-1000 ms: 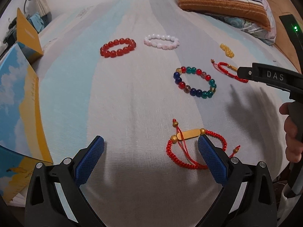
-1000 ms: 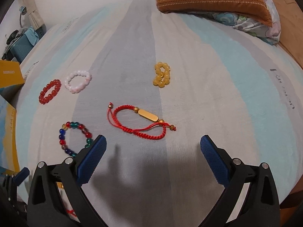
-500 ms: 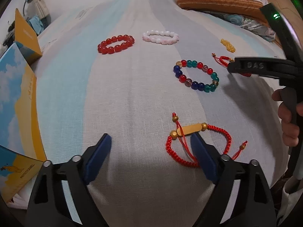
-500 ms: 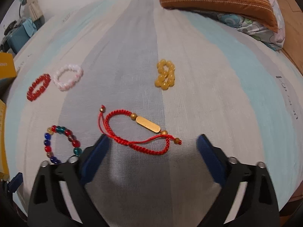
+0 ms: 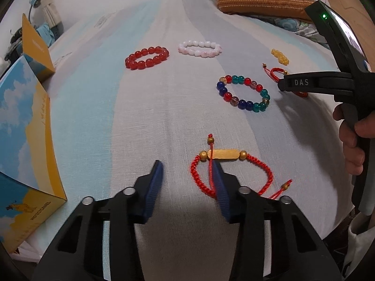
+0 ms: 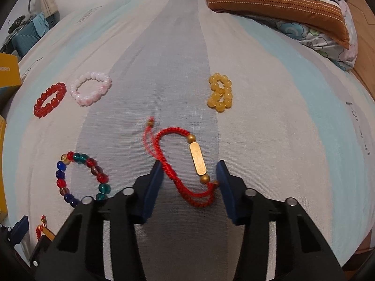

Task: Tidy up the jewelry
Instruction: 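Grasp a red cord bracelet with the left tool while the right tool grasps another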

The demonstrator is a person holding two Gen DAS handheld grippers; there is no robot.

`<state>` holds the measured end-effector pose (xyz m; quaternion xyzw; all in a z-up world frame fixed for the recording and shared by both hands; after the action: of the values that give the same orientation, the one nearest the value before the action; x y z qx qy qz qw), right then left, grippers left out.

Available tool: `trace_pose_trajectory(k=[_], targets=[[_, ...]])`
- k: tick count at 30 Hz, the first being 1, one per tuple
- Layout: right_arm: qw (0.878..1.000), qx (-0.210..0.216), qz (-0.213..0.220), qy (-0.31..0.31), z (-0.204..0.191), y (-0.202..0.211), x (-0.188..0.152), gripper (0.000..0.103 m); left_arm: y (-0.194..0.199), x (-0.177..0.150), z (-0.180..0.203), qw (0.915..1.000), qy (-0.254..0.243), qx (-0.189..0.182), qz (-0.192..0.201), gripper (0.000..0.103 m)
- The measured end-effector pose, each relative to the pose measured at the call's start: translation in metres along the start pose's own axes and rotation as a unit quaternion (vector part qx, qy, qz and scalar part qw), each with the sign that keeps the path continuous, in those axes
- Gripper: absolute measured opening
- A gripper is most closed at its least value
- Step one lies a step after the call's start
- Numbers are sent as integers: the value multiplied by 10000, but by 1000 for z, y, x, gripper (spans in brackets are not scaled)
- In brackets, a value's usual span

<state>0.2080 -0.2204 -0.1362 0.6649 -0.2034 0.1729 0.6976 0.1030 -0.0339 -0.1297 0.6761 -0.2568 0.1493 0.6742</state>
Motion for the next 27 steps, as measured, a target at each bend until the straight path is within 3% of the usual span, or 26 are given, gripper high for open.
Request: trace_pose_trajectory(k=[2,4,6,8,14,27], targets=[[10000,-10,12,-7,0,1,-1,31,1,0,0,10000,-15,-26,-11,25],[10000,-20,12,-13,1,1,-1,22,2,0,-1,10000,-21,-36,-14,20],[10000,-30,23,-42,3,2,-1,17,3,0,-2,10000,-18,-68,0,9],[10000,-41,29,-59,2,4,-3,14,4,1,-3,9999,-18,-159,-3,5],[9989,223,155,-385,11,15,-4,12,15,4,-4,9995,9,-279,115,3],[9974,300,282,-596,21,30,2,12,20,8,-7,9992,46,-339,197,3]])
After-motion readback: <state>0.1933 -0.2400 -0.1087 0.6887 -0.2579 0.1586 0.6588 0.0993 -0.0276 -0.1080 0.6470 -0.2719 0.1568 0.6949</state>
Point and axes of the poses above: each gripper's, at about its wrist camera, not at the fingertips, and y roughly against the way its jaws point, z to its right, x to its top, the point moved 4 cm from there along -y, roughly the way its jaws point
